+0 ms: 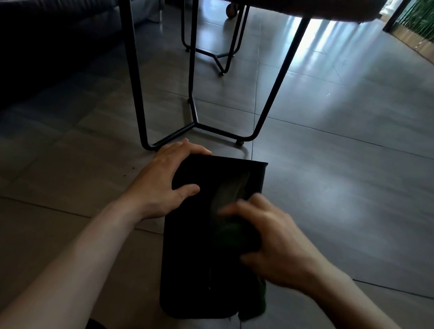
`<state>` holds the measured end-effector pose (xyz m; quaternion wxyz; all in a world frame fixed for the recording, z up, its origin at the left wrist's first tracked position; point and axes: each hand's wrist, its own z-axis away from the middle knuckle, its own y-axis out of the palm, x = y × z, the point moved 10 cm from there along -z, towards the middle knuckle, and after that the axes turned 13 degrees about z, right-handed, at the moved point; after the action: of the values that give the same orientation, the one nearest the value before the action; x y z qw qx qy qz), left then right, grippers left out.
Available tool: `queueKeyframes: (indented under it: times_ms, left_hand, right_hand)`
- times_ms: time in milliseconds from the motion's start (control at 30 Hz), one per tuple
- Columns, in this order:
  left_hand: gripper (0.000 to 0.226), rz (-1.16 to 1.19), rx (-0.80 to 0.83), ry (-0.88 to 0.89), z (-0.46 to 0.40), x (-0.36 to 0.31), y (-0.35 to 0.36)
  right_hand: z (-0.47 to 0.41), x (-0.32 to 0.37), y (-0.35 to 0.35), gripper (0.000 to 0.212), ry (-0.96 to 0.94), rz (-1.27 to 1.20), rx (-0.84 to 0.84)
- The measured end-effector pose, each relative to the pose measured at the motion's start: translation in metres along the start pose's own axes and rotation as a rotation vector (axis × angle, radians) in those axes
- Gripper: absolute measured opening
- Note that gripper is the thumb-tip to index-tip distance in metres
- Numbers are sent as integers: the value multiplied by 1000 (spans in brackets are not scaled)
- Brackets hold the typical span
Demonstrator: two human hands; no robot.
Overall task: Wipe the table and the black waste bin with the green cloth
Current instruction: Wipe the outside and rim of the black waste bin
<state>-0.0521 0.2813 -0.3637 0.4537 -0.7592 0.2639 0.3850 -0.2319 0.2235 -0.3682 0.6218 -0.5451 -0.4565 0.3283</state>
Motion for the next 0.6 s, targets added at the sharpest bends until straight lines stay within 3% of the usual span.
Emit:
queueKeyframes:
  times_ms: [133, 200, 267, 367, 500, 600]
  left_hand:
    - [65, 2, 3, 9, 1, -1, 1]
    - [65, 2, 2, 15, 1, -1, 0]
    - [61, 6, 3, 38, 1, -4, -1]
    - [57, 12, -2, 65, 2, -9, 0]
    - [63, -14, -7, 21, 3, -4, -1]
    - [64, 6, 1, 8, 3, -3, -1]
  right_hand:
    - [-9, -32, -57, 53, 339, -223, -509]
    - [-5, -22, -61, 43, 363, -240, -714]
    - [-3, -2, -49, 37, 266, -186, -807]
    - [-3, 38, -4, 49, -2, 97, -686]
    - [4, 47, 64, 88, -205, 466, -382]
    - [22, 50, 87, 67, -398, 609, -352]
